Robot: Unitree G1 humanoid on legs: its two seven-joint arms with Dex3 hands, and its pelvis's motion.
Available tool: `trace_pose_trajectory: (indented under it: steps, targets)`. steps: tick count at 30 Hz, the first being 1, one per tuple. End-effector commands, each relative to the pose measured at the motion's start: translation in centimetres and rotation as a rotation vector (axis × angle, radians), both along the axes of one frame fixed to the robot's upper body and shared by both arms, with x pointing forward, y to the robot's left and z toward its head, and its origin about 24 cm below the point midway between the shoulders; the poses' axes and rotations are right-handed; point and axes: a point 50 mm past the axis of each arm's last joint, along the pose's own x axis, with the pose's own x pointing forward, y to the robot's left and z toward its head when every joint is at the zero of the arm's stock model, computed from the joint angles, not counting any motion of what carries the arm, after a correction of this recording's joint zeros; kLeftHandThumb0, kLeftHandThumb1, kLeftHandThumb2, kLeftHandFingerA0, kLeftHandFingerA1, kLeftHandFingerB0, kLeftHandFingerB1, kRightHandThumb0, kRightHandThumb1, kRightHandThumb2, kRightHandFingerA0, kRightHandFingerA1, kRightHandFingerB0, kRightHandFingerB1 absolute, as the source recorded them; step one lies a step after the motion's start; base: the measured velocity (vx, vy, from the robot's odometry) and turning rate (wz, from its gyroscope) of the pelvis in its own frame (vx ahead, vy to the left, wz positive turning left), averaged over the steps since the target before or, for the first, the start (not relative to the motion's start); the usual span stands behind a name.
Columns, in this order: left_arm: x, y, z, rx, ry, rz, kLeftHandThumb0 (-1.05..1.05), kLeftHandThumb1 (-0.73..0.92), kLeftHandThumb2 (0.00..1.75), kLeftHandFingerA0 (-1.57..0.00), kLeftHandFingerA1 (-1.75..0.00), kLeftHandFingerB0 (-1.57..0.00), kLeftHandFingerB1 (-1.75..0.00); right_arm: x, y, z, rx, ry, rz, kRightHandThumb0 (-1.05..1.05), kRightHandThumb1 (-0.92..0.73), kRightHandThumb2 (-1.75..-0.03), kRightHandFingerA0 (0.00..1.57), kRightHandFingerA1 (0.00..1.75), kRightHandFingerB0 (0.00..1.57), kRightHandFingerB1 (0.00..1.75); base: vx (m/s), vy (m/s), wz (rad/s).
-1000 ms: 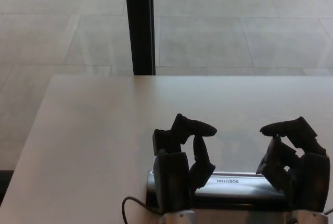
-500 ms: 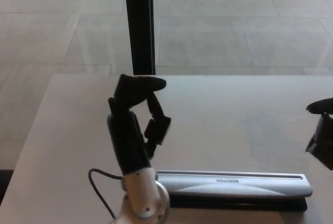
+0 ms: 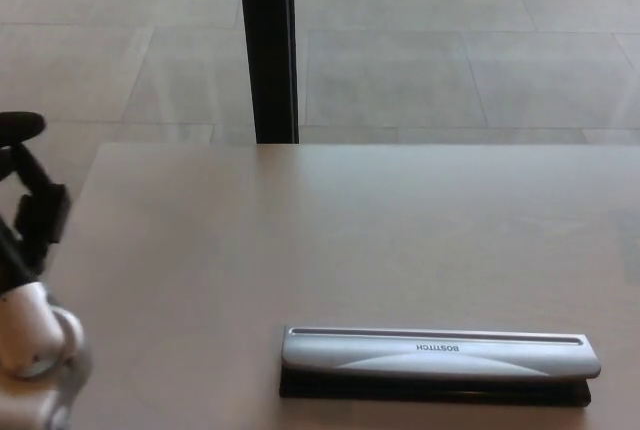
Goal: A hole pucnch is kept on the middle on the desk infront of the robot and the robot uses both its hands as fists to press on it and use it
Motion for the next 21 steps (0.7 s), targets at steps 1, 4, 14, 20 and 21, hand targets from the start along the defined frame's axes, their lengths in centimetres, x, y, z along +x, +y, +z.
trace_pose_trajectory:
  steps: [1, 4, 14, 20, 21]
  targets:
    - [-10.1, 15.9, -0.1, -0.320, 0.401, 0.131, -0.48, 0.41, 1.05, -1.14, -1.74, -1.06, -1.41, -15.7, -14.0, 4.0, 0.468, -0.212, -0.614, -0.50, -0.53, -1.12, 1.12, 1.75, 0.79, 1.61, 0.00, 0.000, 0.00]
    - [-12.9, 17.4, -2.6, -0.350, 0.485, 0.205, -0.47, 0.32, 1.12, -1.22, -1.69, -1.12, -1.42, -16.9, -14.1, 1.1, 0.520, -0.190, -0.693, -0.49, -0.45, -1.19, 1.15, 1.75, 0.83, 1.59, 0.00, 0.000, 0.00]
    - [-22.3, 18.9, -12.3, -0.185, 0.985, 0.419, -0.49, 0.31, 1.07, -1.01, -1.57, -0.87, -0.93, -19.3, -10.8, -10.9, 0.607, 0.045, -0.938, -0.42, -0.70, -0.99, 0.50, 1.13, 0.82, 0.92, 0.00, 0.000, 0.00]
    - [-24.4, 16.1, -16.9, -0.399, 0.958, 0.433, -0.48, 0.45, 0.86, -1.08, -1.50, -0.72, -0.80, -19.5, -8.0, -16.7, 0.822, 0.196, -0.960, -0.41, -0.62, -0.70, 0.61, 1.20, 0.73, 0.81, 0.00, 0.000, 0.00]
    - [-24.7, 15.7, -17.4, -0.424, 0.964, 0.430, -0.40, 0.37, 0.87, -1.04, -1.50, -0.69, -0.84, -19.3, -7.6, -17.2, 0.845, 0.199, -0.966, -0.40, -0.59, -0.74, 0.65, 1.33, 0.69, 0.87, 0.00, 0.000, 0.00]
